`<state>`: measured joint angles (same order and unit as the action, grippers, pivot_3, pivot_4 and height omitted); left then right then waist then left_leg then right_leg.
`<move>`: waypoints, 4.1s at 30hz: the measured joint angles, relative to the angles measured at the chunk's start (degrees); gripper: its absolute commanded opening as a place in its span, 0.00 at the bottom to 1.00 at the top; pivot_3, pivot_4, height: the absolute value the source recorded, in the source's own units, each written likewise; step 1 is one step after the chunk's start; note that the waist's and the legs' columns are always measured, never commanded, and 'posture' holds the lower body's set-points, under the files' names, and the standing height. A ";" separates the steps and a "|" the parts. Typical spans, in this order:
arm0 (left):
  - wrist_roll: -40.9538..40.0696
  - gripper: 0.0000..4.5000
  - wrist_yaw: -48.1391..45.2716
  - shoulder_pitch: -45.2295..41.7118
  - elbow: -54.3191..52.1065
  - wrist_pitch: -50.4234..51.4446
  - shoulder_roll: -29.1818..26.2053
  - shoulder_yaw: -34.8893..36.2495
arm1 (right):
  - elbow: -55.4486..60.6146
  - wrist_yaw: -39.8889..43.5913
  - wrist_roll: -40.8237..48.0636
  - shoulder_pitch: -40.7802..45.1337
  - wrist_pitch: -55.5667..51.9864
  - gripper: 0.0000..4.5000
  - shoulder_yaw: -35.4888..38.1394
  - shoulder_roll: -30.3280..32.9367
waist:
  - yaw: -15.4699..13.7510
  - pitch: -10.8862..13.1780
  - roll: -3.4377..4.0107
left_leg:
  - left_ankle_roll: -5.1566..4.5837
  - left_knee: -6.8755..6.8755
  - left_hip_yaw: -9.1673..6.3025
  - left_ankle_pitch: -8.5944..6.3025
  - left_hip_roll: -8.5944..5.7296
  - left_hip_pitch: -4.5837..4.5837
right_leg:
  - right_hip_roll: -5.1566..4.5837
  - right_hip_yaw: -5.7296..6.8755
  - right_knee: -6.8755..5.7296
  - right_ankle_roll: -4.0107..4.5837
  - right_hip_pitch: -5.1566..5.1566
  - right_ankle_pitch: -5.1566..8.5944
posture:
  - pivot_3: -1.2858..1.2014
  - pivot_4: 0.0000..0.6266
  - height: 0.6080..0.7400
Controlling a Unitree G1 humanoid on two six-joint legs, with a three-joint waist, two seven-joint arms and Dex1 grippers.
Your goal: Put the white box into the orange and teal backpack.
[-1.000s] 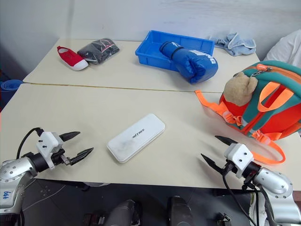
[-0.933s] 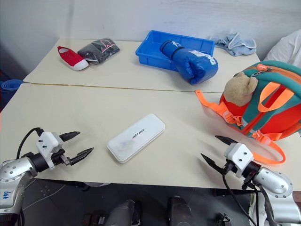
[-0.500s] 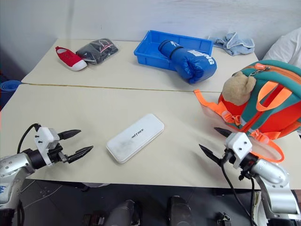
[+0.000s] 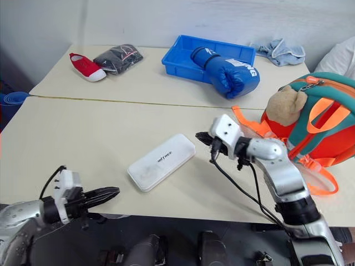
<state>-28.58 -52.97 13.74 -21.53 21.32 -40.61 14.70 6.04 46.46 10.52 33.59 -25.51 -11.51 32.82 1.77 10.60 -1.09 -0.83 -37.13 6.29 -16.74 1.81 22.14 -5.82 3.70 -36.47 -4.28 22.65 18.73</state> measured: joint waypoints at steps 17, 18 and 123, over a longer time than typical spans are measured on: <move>3.89 0.01 -0.71 -6.01 2.82 -0.17 -2.27 -4.50 | -30.62 2.90 -9.79 16.71 -0.91 0.00 -8.44 -8.41 | 1.16 0.00 0.00 | -0.02 -0.01 0.13 0.04 -0.01 0.11 | 0.00 0.05 -0.08 -0.03 0.11 -0.02 | 0.52 0.24 1.00; 3.88 0.01 -0.77 -6.20 3.03 -0.14 -2.26 -4.51 | -30.95 2.98 -9.88 16.80 -0.61 0.00 -8.37 -8.71 | 1.27 0.00 0.00 | -0.01 0.00 0.12 0.04 -0.01 0.11 | 0.00 0.05 -0.09 -0.03 0.11 -0.02 | 0.52 0.24 1.00; -15.38 0.27 -10.38 -46.38 25.89 21.60 9.41 -15.52 | 27.86 -3.93 22.17 -61.49 -0.16 0.89 55.92 -5.27 | -1.74 -0.06 -0.21 | 0.22 0.01 0.18 0.14 -0.06 -0.10 | 0.27 -0.06 0.04 -0.17 -0.14 -0.03 | 0.52 0.24 1.00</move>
<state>-43.95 -63.34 -32.64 4.36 42.92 -31.20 -0.82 33.90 42.53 32.70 -27.90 -25.67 44.41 27.55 0.02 10.54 -1.29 -0.60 -37.12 6.47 -16.60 1.75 22.04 -5.55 3.64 -36.43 -4.46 22.51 18.70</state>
